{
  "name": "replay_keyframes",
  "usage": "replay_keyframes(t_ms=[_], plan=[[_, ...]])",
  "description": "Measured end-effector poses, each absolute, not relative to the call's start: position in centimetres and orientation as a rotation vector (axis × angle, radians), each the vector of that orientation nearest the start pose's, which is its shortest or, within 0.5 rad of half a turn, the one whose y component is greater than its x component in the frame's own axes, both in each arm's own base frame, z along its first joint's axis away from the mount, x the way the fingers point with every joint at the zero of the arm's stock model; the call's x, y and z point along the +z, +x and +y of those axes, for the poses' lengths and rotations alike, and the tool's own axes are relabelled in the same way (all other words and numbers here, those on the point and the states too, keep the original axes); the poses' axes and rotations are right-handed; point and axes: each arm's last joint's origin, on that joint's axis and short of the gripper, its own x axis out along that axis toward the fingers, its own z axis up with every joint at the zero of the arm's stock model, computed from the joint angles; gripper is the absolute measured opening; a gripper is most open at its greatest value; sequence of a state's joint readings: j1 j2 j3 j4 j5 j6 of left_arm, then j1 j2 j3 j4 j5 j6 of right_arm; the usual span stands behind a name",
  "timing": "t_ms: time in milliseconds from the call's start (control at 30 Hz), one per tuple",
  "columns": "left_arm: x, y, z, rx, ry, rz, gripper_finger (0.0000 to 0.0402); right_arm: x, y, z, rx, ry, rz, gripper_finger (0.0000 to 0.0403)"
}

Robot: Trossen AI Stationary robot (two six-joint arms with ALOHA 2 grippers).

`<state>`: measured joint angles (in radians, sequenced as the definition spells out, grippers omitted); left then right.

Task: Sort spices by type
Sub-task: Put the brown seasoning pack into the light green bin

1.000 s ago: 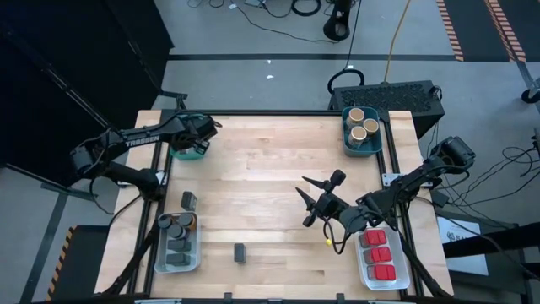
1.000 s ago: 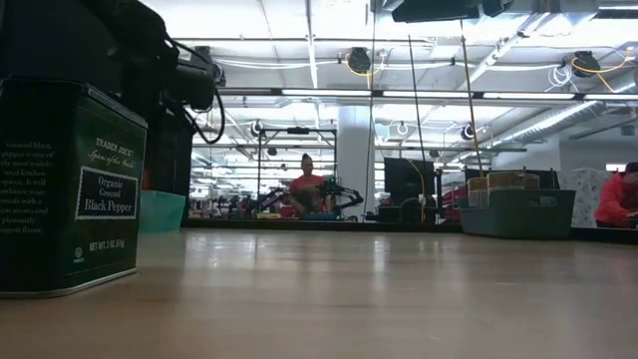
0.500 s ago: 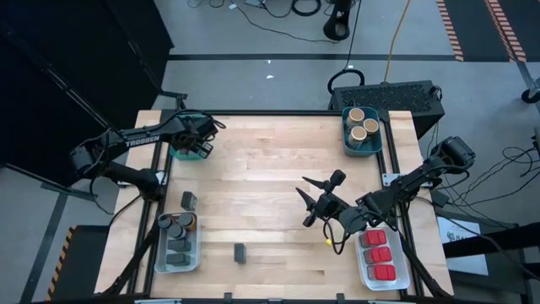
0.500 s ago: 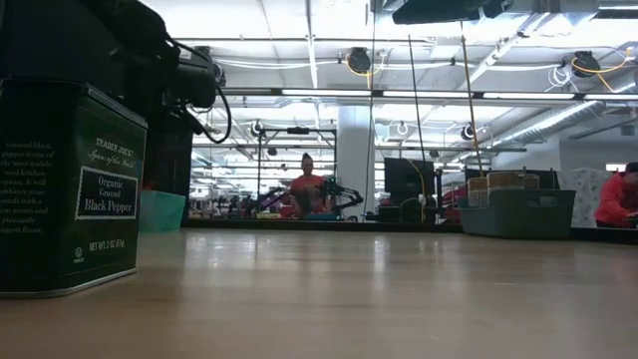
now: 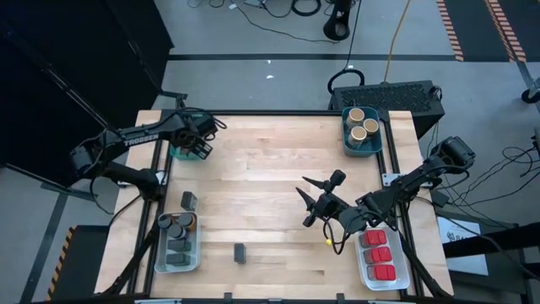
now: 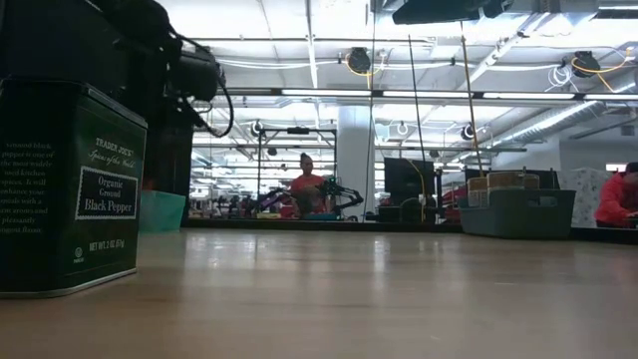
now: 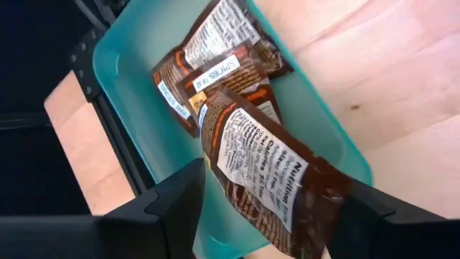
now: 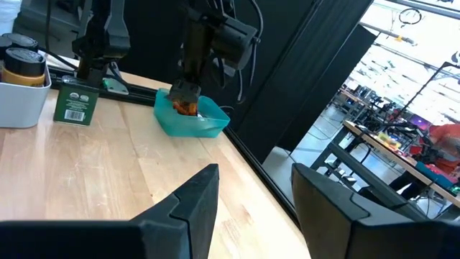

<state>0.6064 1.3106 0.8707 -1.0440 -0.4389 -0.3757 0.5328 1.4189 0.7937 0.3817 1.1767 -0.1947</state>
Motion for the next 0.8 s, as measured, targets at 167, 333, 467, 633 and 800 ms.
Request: replay_keyframes(t_ms=[167,333,467,633,800], plan=[[22.9,16.7,13.1,1.097,-0.374,1.358,0.0235,25.0,26.5,12.2,-0.632,-0.382,0.234,0.016],[24.2,17.2,13.1,1.061,-0.378,1.341,0.0232,24.8,26.4,12.2,-0.63,-0.378,0.243,0.016],[24.4,17.4,12.5,1.015,-0.311,1.386,0.0183,24.8,26.5,12.1,-0.632,-0.376,0.244,0.016],[24.3,17.1,12.1,0.961,-0.31,1.45,0.0042,24.6,26.6,11.8,-0.641,-0.382,0.256,0.016],[24.4,17.1,12.2,0.973,-0.293,1.454,0.0008,24.3,26.7,11.4,-0.642,-0.364,0.271,0.016]])
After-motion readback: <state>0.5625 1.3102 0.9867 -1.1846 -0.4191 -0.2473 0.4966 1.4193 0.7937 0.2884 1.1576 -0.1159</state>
